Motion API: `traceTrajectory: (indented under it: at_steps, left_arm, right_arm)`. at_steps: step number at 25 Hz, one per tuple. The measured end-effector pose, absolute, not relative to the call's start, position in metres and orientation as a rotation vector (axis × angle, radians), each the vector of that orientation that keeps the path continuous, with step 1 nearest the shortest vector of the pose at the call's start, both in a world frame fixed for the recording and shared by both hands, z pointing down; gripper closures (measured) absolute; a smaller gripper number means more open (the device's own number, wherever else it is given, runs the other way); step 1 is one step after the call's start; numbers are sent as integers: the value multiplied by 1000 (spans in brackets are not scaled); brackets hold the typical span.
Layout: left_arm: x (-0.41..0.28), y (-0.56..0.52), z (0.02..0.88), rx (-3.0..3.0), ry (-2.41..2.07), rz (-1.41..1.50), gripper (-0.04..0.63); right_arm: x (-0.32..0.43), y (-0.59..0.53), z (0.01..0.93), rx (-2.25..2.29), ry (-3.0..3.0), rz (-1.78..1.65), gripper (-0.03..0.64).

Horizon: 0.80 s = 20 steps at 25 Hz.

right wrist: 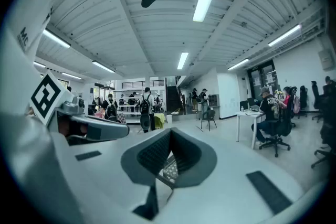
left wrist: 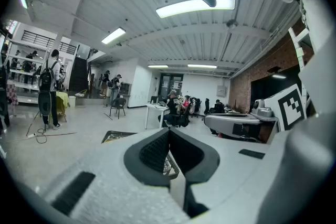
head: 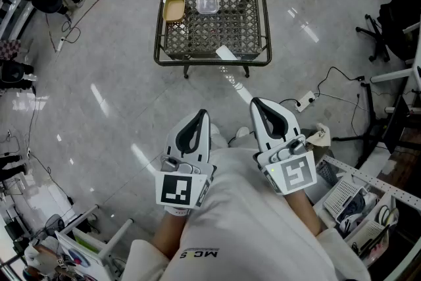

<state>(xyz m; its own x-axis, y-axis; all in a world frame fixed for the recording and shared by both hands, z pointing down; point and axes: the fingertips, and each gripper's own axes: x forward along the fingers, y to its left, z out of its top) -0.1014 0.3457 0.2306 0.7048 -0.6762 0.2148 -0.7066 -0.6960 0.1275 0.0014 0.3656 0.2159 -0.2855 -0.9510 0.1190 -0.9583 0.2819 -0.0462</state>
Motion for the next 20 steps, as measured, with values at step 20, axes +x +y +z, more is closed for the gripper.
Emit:
traceTrajectory:
  at_steps: [20]
  left_arm:
    - [-145,308,257,2642,-1170,177,571]
  right_arm:
    - [-10,327,242,1902,-2421,229,599]
